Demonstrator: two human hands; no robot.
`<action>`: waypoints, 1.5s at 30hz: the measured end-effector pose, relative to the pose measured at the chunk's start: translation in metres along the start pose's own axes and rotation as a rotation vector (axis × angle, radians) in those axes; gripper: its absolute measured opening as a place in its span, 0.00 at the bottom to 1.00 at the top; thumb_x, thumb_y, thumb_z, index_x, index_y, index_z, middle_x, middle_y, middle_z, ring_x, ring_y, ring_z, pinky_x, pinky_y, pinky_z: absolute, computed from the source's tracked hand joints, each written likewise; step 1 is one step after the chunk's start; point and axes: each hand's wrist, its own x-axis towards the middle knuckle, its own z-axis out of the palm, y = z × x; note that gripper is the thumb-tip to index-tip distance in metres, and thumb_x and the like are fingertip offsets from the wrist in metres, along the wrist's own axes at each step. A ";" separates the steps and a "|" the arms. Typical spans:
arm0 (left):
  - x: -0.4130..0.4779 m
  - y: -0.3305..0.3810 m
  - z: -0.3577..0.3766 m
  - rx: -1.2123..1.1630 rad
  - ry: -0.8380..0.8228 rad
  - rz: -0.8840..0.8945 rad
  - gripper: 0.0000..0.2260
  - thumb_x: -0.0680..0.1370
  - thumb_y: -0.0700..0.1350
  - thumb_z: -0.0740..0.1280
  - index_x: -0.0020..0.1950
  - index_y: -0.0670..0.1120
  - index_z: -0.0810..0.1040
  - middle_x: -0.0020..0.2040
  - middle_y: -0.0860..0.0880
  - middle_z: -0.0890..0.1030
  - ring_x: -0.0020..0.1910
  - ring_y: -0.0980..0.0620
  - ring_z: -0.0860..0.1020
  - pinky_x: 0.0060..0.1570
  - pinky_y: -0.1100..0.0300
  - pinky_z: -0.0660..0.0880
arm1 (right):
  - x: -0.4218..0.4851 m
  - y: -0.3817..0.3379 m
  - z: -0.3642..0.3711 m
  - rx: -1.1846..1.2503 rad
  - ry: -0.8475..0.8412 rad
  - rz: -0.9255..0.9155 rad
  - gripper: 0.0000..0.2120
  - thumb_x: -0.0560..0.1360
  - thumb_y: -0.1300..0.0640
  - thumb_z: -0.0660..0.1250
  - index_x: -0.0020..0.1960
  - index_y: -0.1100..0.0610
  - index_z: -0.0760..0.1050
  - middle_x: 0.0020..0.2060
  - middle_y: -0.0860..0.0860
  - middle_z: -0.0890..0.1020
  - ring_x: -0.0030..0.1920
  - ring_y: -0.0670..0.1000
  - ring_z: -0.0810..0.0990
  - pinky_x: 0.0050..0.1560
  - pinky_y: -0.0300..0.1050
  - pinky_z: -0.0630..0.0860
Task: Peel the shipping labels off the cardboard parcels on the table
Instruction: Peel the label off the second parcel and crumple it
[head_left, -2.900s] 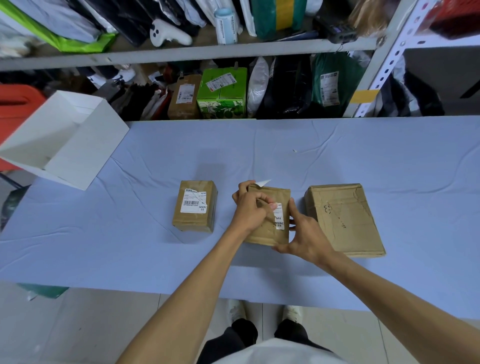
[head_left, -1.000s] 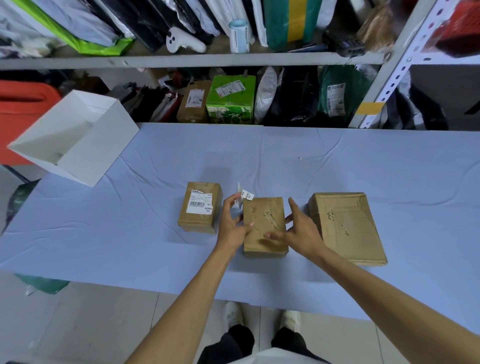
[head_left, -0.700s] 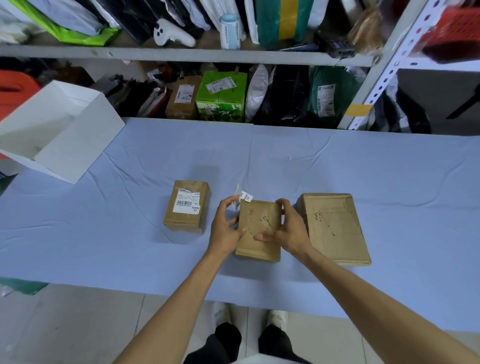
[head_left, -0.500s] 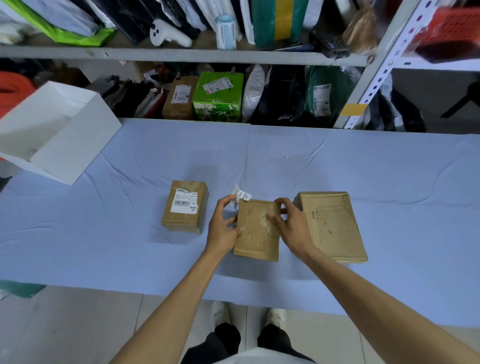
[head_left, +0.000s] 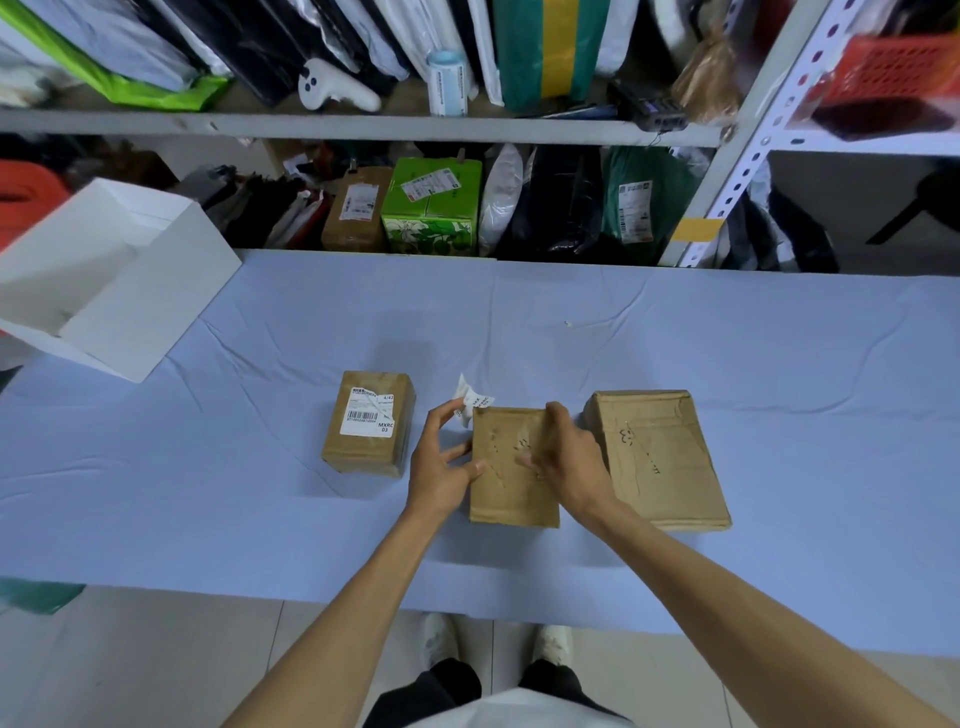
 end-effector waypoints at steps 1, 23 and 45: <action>0.000 0.000 0.000 -0.005 0.002 -0.001 0.36 0.67 0.25 0.71 0.67 0.55 0.69 0.63 0.67 0.70 0.48 0.62 0.81 0.43 0.66 0.79 | 0.001 -0.003 0.000 0.038 0.038 0.018 0.02 0.80 0.48 0.59 0.51 0.45 0.68 0.41 0.45 0.80 0.42 0.48 0.80 0.40 0.42 0.76; 0.010 0.001 -0.009 -0.050 -0.004 -0.073 0.32 0.69 0.24 0.69 0.60 0.58 0.73 0.59 0.62 0.76 0.44 0.50 0.85 0.38 0.60 0.80 | 0.010 -0.030 -0.004 -0.015 -0.033 0.031 0.12 0.78 0.54 0.64 0.55 0.56 0.63 0.47 0.57 0.77 0.47 0.57 0.76 0.47 0.52 0.77; 0.010 0.004 -0.014 -0.020 0.032 -0.106 0.28 0.67 0.25 0.72 0.63 0.44 0.72 0.67 0.49 0.73 0.41 0.53 0.84 0.35 0.65 0.79 | 0.011 -0.033 -0.003 -0.190 -0.078 0.018 0.11 0.78 0.59 0.63 0.54 0.58 0.61 0.45 0.56 0.75 0.44 0.54 0.74 0.41 0.49 0.73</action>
